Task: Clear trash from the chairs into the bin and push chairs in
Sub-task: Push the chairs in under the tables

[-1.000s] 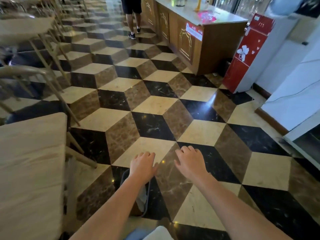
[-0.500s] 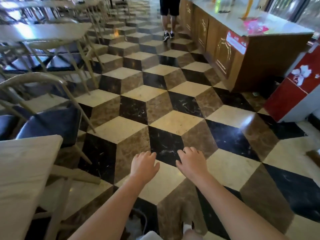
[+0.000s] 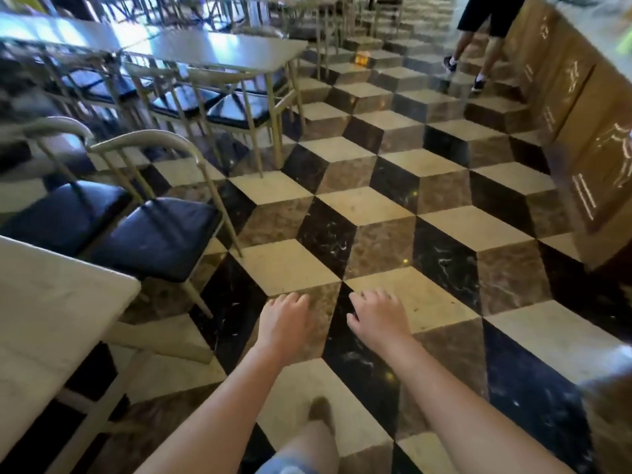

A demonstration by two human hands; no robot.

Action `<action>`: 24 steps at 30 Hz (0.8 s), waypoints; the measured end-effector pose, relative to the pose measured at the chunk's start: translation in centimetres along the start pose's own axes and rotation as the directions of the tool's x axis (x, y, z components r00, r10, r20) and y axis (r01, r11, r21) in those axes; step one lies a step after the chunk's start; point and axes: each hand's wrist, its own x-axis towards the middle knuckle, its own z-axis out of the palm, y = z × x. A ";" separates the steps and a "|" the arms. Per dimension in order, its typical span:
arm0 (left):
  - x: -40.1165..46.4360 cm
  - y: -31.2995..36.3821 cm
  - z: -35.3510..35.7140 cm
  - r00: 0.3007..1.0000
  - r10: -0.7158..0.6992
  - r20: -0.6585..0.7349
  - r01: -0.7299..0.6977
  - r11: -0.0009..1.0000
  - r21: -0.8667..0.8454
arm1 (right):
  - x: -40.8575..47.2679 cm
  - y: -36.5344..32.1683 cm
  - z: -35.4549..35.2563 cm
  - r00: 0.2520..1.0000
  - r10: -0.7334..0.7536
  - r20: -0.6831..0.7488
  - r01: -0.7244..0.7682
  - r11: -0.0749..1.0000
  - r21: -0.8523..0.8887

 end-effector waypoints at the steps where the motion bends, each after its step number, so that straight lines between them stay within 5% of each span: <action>1: 1.8 0.0 0.2 1.000 -0.013 -0.010 0.013 1.000 -0.002 | 1.8 0.8 0.1 1.000 -0.016 -0.009 0.016 1.000 -0.005; 24: 43.8 -8.2 -3.0 0.956 -0.276 -0.099 0.270 0.960 -0.069 | 48.6 9.5 -4.2 0.945 -0.325 0.028 0.326 0.943 -0.063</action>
